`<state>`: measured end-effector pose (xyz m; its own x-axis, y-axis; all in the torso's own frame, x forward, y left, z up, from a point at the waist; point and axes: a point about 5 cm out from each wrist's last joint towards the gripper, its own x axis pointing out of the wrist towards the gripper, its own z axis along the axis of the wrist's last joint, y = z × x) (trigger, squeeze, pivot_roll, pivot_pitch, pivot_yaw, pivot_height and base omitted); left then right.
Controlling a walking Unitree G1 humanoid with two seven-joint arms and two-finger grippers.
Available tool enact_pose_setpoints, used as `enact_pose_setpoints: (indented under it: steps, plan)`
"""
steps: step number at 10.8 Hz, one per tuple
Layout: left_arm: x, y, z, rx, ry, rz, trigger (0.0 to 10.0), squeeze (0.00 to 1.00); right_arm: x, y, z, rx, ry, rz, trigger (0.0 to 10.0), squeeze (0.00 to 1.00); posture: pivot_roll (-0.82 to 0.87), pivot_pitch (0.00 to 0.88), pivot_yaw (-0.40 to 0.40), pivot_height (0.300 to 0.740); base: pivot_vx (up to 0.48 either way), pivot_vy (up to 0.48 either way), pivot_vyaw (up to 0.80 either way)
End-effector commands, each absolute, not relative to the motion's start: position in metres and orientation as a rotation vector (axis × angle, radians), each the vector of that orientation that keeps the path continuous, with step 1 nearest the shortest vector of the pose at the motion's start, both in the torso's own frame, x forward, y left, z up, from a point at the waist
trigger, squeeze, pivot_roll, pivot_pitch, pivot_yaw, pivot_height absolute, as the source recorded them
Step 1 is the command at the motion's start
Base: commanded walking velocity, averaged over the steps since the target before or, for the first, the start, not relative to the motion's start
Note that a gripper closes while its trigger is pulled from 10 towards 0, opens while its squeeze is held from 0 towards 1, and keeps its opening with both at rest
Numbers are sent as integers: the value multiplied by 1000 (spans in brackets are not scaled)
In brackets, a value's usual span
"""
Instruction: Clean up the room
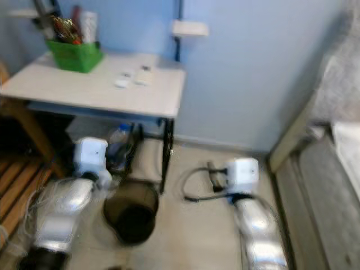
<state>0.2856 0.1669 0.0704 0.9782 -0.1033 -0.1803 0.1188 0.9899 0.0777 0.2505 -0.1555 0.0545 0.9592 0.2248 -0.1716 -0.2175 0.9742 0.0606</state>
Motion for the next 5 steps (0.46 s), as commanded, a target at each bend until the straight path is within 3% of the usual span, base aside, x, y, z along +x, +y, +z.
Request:
enact_pose_setpoints:
  steps: [1,4,5]
  plan:
    - [293,157,79,85,140,-126,10000,0,248,-170,56,15,180,190,10000,0,-68,0,-20,740,0,0,0]
    - [286,155,45,186,188,-194,10000,0,244,-175,57,8,189,195,10000,0,-80,0,-44,740,0,0,0]
    - [279,156,11,287,300,-202,10000,0,232,-187,61,-18,216,217,10000,0,-133,9,-102,740,0,0,0]
